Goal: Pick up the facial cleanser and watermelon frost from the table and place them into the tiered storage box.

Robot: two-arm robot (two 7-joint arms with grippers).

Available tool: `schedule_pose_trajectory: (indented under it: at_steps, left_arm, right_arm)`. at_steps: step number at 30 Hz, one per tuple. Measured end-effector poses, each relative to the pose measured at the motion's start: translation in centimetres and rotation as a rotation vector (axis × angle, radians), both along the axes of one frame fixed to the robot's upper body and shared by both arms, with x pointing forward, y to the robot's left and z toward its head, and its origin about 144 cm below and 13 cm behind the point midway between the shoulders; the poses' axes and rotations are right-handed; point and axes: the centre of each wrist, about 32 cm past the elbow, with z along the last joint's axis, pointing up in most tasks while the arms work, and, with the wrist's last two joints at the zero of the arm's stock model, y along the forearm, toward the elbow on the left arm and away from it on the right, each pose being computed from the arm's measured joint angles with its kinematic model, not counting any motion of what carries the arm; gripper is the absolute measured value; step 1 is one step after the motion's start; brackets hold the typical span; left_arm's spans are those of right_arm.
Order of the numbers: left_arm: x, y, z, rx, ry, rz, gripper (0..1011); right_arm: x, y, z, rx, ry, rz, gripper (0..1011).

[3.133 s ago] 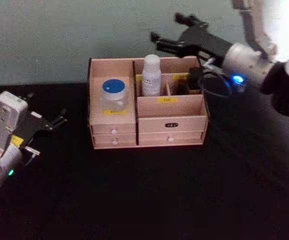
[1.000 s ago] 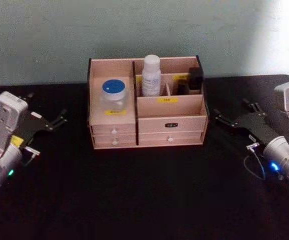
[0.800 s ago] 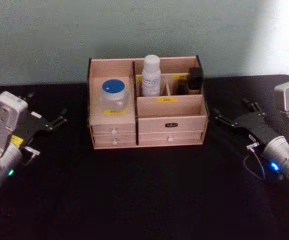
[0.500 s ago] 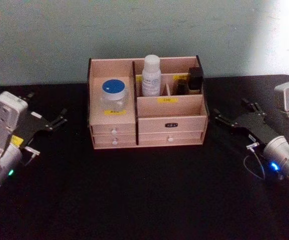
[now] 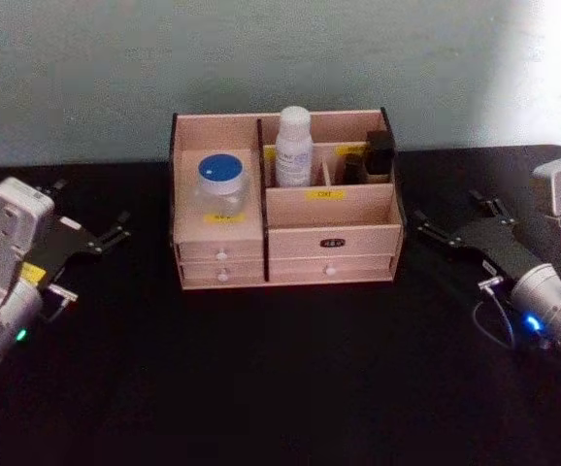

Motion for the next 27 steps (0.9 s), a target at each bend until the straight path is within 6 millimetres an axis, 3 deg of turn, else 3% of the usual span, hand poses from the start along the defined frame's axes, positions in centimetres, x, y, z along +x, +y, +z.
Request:
schedule_pose_trajectory:
  at_steps: [27]
  left_arm:
    - [0.0,0.0,0.0,0.0,0.0,0.0,1001]
  right_arm:
    - [0.0,0.0,0.0,0.0,0.0,0.0,1000]
